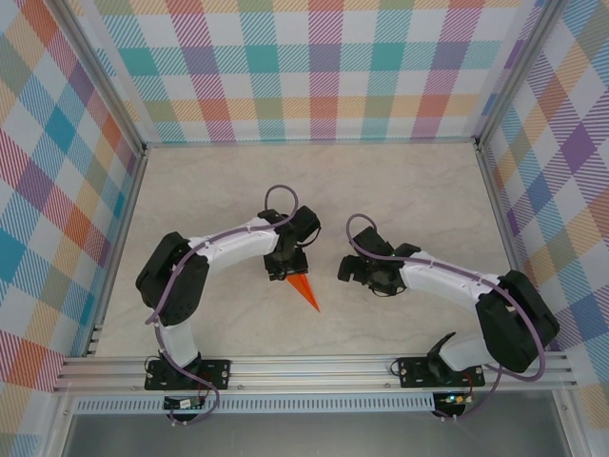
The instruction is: Fold a paper plane with a square sheet of paper (pick it up from the middle)
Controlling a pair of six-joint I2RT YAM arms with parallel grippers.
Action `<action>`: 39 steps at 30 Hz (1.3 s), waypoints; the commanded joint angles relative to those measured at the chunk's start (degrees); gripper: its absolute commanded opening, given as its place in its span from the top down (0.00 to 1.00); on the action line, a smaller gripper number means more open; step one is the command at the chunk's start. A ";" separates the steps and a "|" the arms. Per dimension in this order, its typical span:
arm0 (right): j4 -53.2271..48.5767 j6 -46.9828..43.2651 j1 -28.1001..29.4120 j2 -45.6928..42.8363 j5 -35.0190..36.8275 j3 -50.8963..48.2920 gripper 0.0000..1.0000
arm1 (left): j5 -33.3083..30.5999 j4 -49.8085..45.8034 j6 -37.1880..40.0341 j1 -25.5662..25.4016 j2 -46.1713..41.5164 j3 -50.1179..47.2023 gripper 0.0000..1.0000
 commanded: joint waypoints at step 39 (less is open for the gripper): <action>3.92 -1.75 -5.98 -17.51 -13.70 -0.60 0.24 | 19.09 49.72 5.34 1.04 -7.85 -19.73 1.00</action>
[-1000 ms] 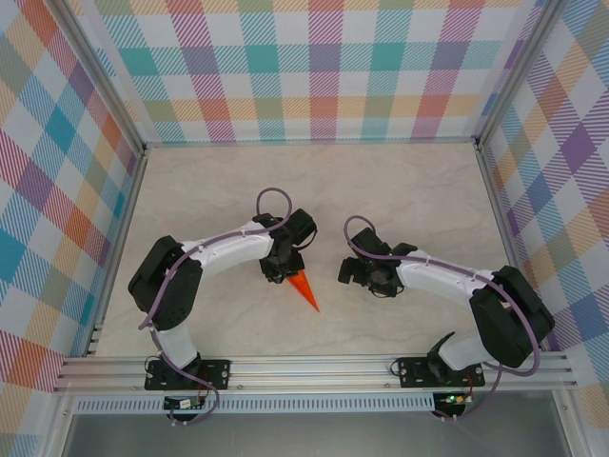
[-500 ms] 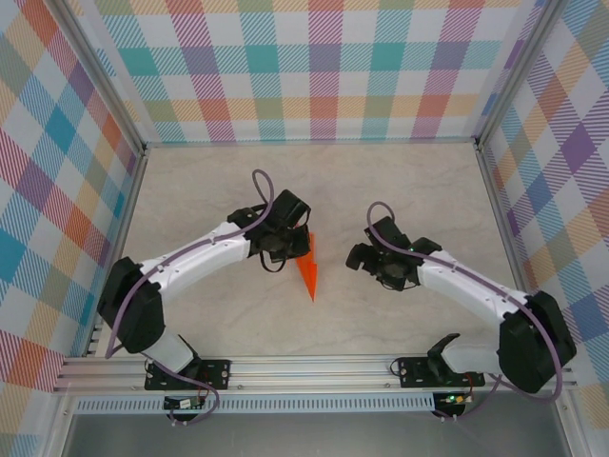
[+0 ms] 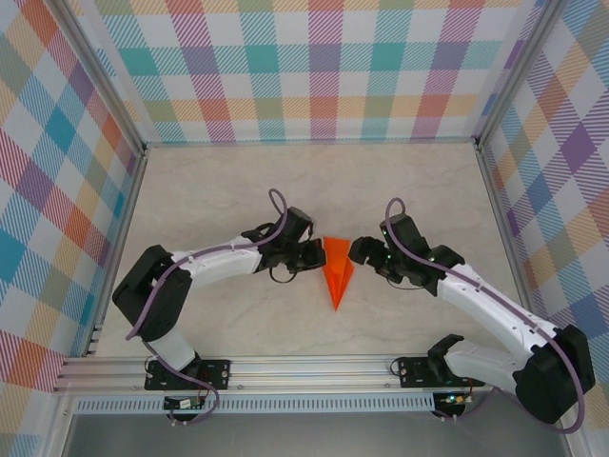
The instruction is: Fold a paper plane with a square sheet of paper (pick it up from the middle)
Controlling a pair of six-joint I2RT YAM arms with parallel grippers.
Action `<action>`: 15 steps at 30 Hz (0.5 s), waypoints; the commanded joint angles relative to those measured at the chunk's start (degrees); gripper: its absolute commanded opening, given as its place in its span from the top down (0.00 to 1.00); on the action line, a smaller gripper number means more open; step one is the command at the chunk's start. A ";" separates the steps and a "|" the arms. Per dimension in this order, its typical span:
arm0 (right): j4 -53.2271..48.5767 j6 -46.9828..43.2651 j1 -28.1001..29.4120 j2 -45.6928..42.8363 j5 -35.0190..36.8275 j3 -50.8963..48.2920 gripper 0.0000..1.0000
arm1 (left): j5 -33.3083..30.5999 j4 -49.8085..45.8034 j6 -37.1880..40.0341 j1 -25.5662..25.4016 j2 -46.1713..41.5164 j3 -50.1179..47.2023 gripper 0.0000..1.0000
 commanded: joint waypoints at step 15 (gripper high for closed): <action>4.92 -7.25 10.06 18.40 -1.54 4.03 0.51 | -4.63 5.11 -2.29 1.01 -1.50 -8.98 1.00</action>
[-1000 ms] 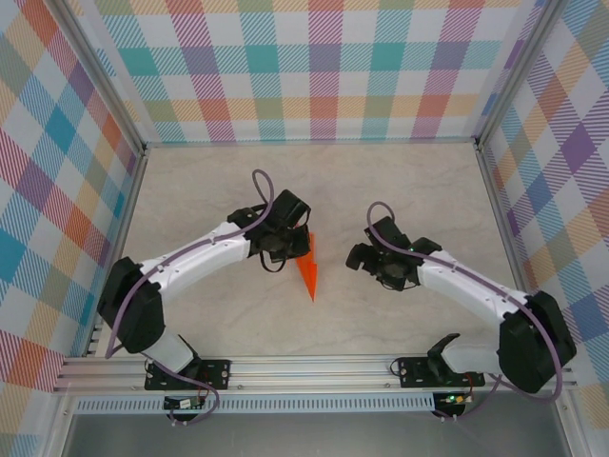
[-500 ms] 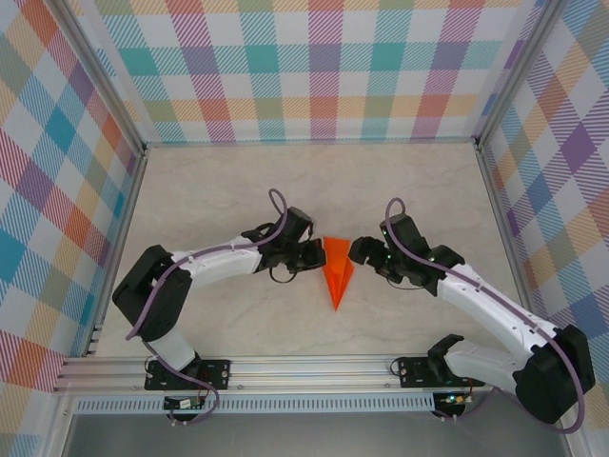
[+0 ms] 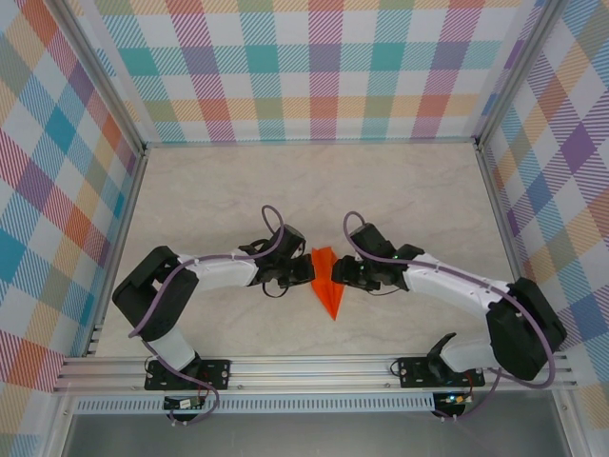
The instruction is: Fold a paper plane with a square sheet of paper (pick it up from the middle)
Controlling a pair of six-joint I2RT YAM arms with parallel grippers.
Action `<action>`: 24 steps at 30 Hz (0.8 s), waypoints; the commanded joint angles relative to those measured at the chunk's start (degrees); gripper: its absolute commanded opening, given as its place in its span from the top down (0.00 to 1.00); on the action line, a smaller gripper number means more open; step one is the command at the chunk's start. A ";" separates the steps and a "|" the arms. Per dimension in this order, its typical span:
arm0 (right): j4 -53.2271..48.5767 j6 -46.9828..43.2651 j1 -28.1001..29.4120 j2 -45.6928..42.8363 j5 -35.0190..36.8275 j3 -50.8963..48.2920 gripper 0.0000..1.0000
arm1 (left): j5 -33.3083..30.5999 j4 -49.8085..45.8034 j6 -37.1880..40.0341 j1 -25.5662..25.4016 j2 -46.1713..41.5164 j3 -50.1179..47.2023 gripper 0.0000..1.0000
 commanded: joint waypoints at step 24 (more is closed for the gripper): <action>-4.27 -3.79 6.28 7.87 6.45 8.84 0.56 | -0.93 -0.35 0.14 0.64 -0.62 -0.20 1.00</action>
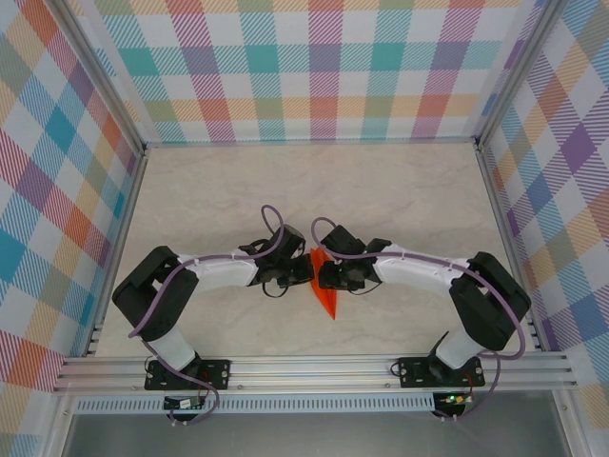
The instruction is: Fold a paper plane with a square sheet of paper (pick it up from the middle)
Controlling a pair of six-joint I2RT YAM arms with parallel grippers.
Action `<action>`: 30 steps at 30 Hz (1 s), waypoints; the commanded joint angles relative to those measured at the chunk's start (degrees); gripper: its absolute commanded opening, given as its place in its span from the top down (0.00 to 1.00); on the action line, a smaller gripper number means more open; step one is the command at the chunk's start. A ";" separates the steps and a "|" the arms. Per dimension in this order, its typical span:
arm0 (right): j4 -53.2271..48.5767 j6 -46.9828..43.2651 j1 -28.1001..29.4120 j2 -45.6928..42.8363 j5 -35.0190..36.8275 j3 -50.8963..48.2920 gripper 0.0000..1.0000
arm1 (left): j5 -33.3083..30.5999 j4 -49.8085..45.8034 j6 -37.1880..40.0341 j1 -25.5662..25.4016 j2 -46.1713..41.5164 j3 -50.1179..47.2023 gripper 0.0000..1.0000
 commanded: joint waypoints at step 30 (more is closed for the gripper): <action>-2.14 -1.87 4.43 7.15 0.89 5.31 0.51 | -0.38 -0.31 0.32 0.64 -1.11 -0.20 1.00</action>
